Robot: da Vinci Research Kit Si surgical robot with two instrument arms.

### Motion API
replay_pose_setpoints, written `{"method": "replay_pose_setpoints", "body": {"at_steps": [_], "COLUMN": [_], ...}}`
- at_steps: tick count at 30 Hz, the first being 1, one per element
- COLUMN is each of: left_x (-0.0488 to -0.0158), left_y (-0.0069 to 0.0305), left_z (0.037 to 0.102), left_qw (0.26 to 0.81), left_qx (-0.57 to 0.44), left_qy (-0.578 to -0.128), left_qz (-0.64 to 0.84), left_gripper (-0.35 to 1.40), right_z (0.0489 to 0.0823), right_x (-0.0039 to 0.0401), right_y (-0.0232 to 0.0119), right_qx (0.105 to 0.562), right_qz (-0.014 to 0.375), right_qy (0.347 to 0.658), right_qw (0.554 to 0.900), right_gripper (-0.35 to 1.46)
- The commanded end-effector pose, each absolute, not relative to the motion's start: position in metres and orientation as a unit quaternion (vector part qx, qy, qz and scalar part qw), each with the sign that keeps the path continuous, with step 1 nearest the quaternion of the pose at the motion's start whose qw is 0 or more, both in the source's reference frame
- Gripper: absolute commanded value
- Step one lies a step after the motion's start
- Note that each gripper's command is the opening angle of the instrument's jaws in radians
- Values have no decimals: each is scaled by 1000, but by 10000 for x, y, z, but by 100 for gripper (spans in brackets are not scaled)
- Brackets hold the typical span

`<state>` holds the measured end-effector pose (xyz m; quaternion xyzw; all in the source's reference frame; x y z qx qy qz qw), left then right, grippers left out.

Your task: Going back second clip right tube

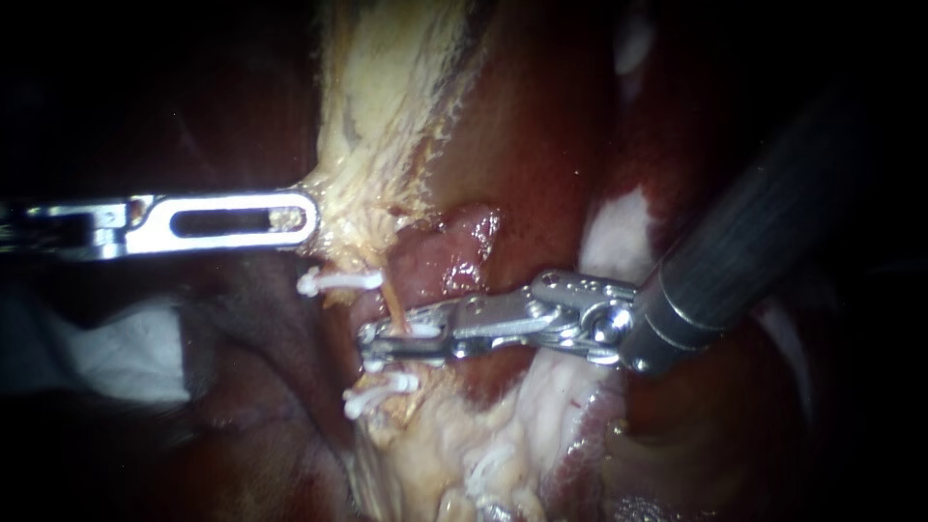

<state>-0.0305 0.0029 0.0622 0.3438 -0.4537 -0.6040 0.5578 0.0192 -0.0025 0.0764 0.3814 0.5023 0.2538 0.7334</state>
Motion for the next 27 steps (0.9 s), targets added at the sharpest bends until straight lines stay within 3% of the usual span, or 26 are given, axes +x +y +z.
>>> {"method": "replay_pose_setpoints", "body": {"at_steps": [1, 11, 14, 18, 27], "left_x": [-305, -305, -305, -305, -304], "left_y": [28, 28, 28, 28, 27], "left_z": [622, 622, 622, 621, 620], "left_qw": [558, 558, 558, 558, 558], "left_qx": [344, 344, 344, 344, 344], "left_qy": [-454, -454, -454, -454, -454], "left_qz": [-604, -604, -604, -604, -604], "left_gripper": [-35, -35, -35, -35, -35], "right_z": [763, 762, 759, 756, 760], "right_x": [192, 192, 193, 195, 194], "right_y": [-26, -27, -26, -23, -19], "right_qx": [382, 383, 383, 375, 347], "right_qz": [255, 254, 254, 246, 231], "right_qy": [502, 502, 502, 507, 515], "right_qw": [733, 733, 732, 736, 749], "right_gripper": [-35, -35, 2, 36, 53]}}
